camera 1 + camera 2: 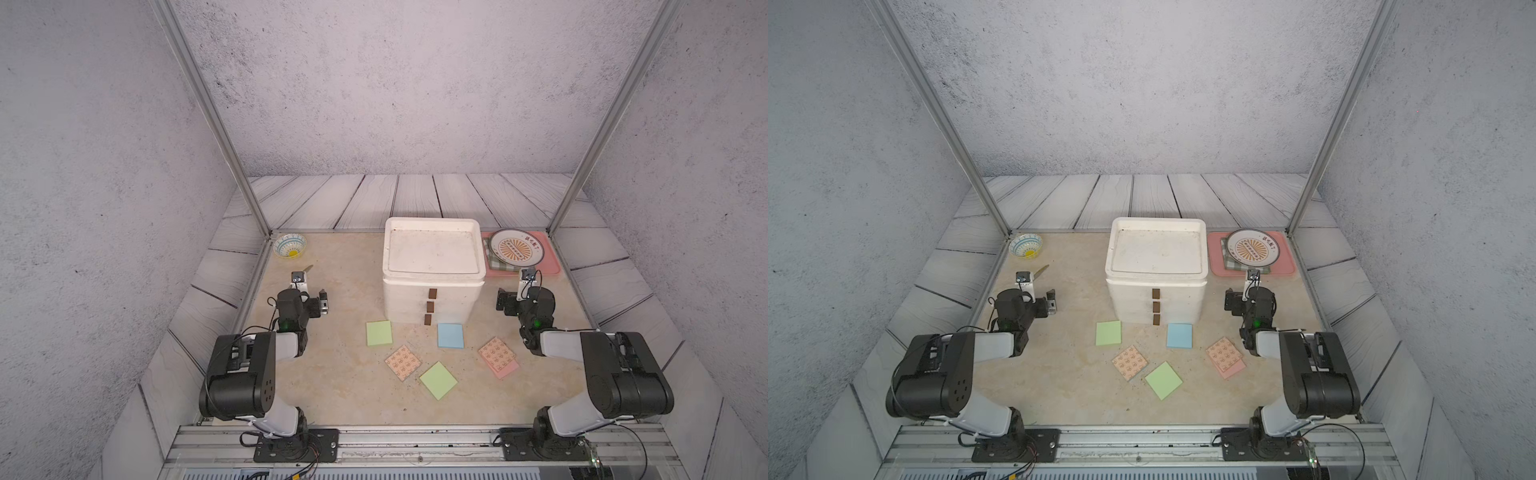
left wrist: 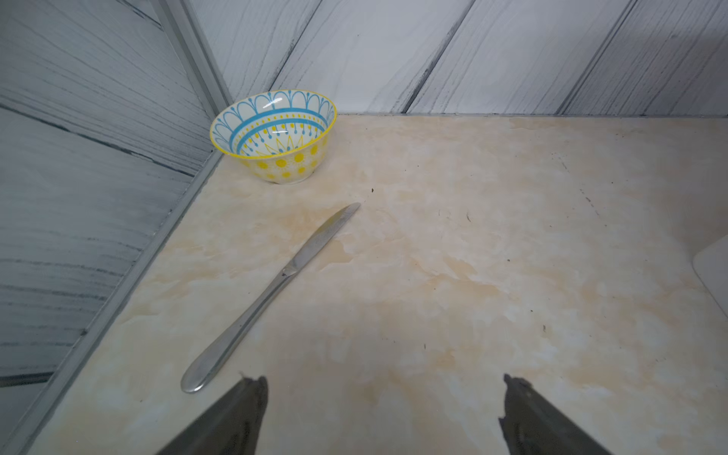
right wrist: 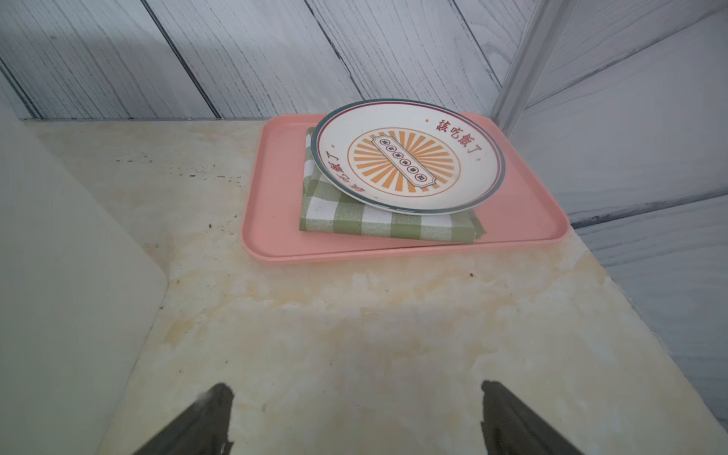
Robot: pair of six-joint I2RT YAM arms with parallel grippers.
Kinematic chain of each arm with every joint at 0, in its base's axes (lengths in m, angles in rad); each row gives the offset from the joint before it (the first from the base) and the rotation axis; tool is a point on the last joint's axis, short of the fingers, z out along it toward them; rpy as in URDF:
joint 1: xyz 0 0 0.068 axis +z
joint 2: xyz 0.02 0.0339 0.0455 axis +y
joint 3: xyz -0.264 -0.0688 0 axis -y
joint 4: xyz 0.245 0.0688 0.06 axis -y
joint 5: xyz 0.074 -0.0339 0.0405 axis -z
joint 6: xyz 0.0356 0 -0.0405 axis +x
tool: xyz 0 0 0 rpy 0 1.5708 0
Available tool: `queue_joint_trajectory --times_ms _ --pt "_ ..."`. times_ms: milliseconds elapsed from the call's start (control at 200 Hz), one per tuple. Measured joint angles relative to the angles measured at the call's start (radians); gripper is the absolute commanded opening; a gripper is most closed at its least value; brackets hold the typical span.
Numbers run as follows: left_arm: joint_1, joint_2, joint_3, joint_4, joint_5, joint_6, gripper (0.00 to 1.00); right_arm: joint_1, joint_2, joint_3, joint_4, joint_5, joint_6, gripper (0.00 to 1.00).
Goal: Please put the sticky notes in the drawer by color
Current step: Adjust the storage box at the center of the board.
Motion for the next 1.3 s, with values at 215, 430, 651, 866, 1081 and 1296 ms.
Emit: queue_joint_trajectory --times_ms 215,430,651,866,1081,1296 --pt "0.0 0.0 0.0 0.0 0.0 0.0 0.98 0.0 0.0 0.0 0.0 0.0 0.0 0.99" --pt "0.0 0.0 0.0 0.0 0.0 0.0 0.99 0.0 0.0 0.0 0.0 0.0 0.0 0.99" --pt "0.0 0.0 0.0 0.0 0.0 0.0 0.98 0.0 0.0 0.0 0.0 0.0 0.0 0.99" --pt "0.0 0.0 0.0 0.001 0.002 0.001 0.98 0.0 0.0 0.0 0.001 0.0 0.0 0.99" --pt "-0.001 -0.179 0.093 -0.301 -0.042 -0.074 0.98 0.001 -0.186 0.014 -0.22 0.046 0.056 0.97" --pt "0.0 -0.44 0.352 -0.622 0.03 -0.296 0.99 0.0 -0.47 0.279 -0.635 -0.07 0.209 0.76"
